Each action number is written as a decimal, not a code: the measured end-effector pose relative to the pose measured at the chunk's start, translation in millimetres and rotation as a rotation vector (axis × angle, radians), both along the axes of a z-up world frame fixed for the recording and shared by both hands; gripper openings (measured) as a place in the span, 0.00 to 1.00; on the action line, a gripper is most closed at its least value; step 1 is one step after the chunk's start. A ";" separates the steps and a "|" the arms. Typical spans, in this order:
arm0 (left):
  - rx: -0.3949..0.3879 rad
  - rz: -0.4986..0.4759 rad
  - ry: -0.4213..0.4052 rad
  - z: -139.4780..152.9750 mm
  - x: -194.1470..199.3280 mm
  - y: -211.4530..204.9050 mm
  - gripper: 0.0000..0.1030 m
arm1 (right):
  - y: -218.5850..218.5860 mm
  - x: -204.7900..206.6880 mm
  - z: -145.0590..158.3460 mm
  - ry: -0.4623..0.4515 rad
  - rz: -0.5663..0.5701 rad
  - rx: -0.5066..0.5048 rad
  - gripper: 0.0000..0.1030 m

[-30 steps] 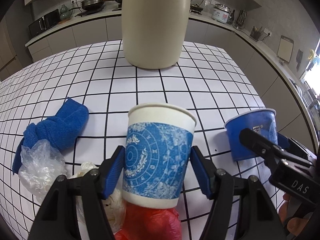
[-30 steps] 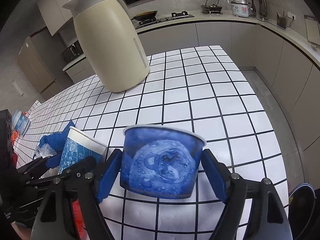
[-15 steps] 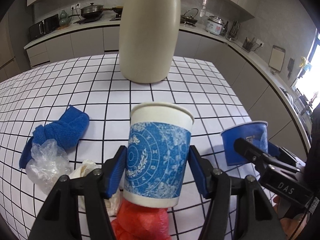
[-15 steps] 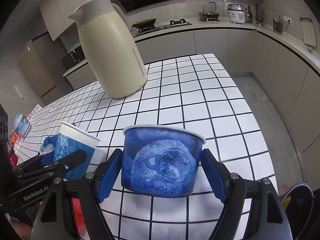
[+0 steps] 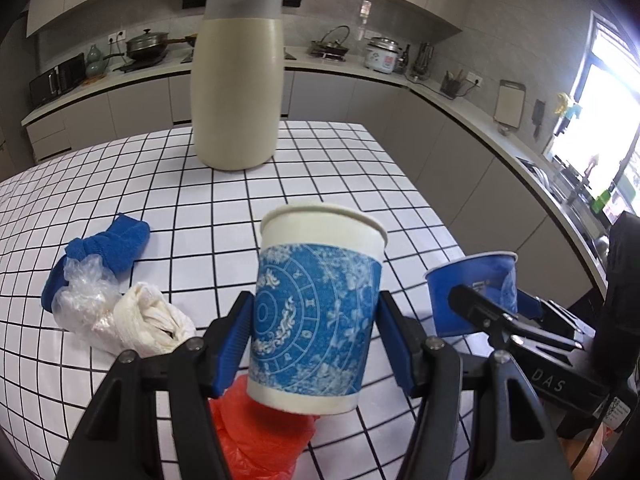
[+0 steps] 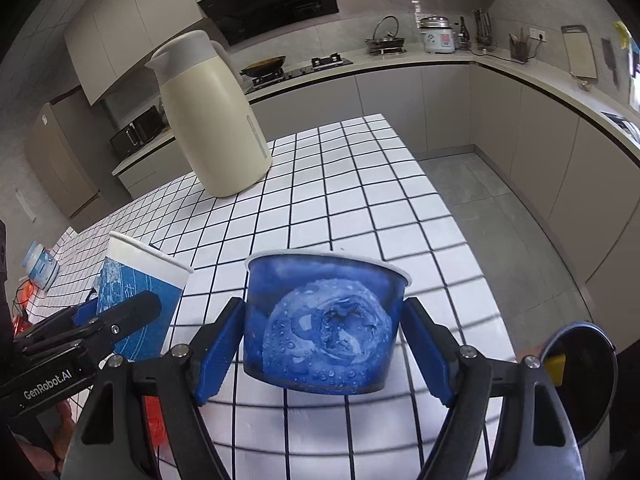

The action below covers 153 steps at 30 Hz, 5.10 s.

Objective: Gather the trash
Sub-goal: 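Lift and carry both blue cups over the black bucket, then open both tools to drop the two cups into the bucket, then move both tools back over the table toward the red bag, then grasp the red plastic bag with right tool while left tool grasps the white crocheted cloth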

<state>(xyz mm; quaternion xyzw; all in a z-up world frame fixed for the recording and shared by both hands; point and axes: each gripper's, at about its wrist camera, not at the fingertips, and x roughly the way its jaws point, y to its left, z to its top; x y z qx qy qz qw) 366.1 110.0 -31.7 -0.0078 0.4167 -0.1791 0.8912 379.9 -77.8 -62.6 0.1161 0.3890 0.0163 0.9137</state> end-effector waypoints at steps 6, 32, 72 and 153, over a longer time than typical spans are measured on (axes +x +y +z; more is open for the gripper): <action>-0.010 -0.047 -0.021 4.5 -15.7 -11.0 0.60 | -11.6 -34.3 0.1 -0.002 -0.054 0.008 0.78; -0.036 -0.053 -0.032 12.6 -47.8 -113.0 0.61 | -104.6 -74.4 7.5 -0.038 -0.027 0.047 0.78; 0.084 -0.235 0.303 -142.1 -96.4 -382.7 0.62 | -408.9 -171.7 -136.9 0.242 -0.303 0.099 0.78; 0.145 0.402 0.077 -16.5 -62.8 102.7 0.72 | 90.6 -51.1 -12.2 0.035 0.291 0.006 0.80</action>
